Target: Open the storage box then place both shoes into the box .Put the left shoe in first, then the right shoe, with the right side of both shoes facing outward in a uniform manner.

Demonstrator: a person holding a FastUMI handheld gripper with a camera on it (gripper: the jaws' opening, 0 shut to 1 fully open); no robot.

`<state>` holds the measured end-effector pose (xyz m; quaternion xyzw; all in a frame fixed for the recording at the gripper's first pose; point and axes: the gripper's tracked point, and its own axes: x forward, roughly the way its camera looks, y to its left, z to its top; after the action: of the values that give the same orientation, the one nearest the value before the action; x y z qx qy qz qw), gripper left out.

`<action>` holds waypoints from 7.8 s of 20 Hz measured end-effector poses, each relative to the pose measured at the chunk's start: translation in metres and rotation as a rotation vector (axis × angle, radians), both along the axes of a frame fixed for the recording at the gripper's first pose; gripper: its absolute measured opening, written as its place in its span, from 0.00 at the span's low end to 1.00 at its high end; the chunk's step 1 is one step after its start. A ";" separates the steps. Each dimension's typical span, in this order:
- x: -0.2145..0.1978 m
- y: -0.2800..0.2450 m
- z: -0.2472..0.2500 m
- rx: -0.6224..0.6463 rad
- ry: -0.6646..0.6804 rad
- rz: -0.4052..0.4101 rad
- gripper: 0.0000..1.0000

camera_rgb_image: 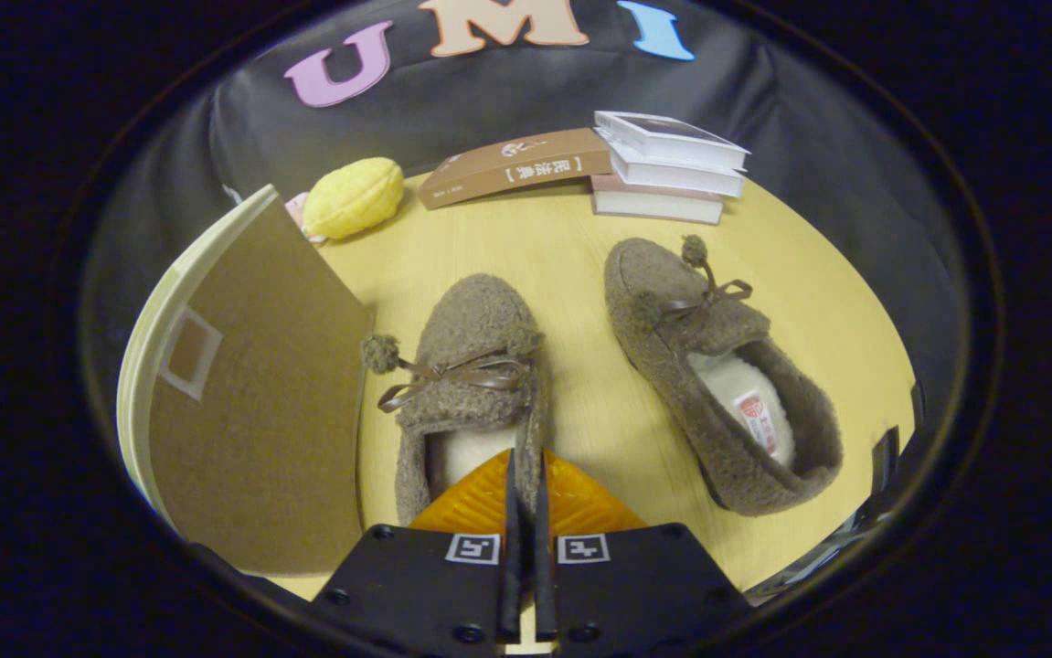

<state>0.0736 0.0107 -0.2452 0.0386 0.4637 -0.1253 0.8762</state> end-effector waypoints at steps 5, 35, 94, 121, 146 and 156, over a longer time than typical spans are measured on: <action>-0.001 0.002 0.007 0.053 -0.069 -0.072 0.06; 0.006 0.172 0.161 0.510 -0.229 0.068 0.05; 0.008 -0.107 0.127 -0.139 -0.216 -0.085 1.00; 0.004 -0.165 0.019 -0.091 -0.015 -0.047 0.26; 0.000 -0.116 0.047 0.273 -0.211 -0.224 0.05; 0.005 0.028 0.139 0.507 -0.299 -0.026 0.05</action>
<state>0.0783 0.0389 -0.1059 0.2804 0.3456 -0.0094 0.8955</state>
